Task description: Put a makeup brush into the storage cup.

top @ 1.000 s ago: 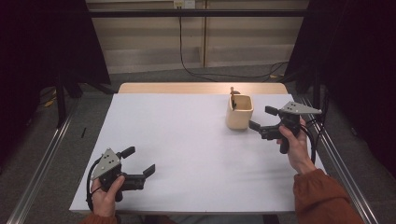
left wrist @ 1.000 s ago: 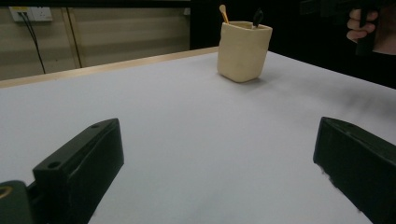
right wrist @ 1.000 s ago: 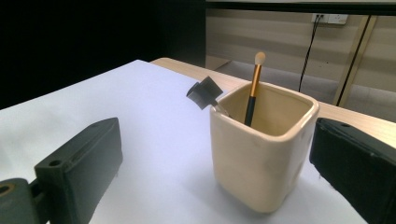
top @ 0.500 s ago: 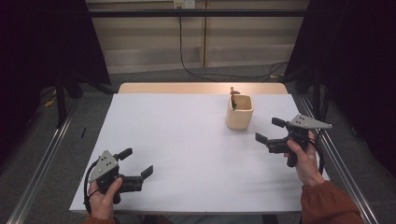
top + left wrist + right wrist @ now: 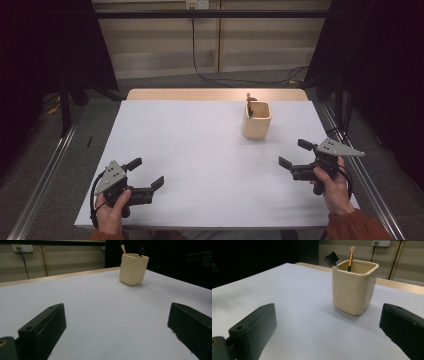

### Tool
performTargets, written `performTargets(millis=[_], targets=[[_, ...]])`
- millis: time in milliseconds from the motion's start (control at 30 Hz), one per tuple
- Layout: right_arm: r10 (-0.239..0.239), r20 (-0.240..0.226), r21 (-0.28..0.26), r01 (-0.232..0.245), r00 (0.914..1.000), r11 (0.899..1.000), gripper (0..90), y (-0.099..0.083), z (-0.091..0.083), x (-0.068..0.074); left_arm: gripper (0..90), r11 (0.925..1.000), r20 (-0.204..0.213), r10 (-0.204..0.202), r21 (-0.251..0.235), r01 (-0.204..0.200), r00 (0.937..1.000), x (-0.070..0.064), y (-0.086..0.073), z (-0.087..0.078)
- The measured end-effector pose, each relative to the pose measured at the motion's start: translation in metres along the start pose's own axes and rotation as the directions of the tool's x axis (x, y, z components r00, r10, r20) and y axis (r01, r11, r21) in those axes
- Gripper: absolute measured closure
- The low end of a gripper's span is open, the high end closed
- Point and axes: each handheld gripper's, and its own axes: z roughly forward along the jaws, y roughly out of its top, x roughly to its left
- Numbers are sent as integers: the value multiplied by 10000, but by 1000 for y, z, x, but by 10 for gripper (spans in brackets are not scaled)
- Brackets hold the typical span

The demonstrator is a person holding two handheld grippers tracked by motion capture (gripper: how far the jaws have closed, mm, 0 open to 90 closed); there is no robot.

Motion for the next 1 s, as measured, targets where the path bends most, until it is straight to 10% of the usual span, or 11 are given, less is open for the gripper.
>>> performTargets(millis=[1000], targets=[[180,791,664,-233,9967,9975,12,-40,-49,11,19,9995,-425,-272,-138,267,9987,2,-3,-16]])
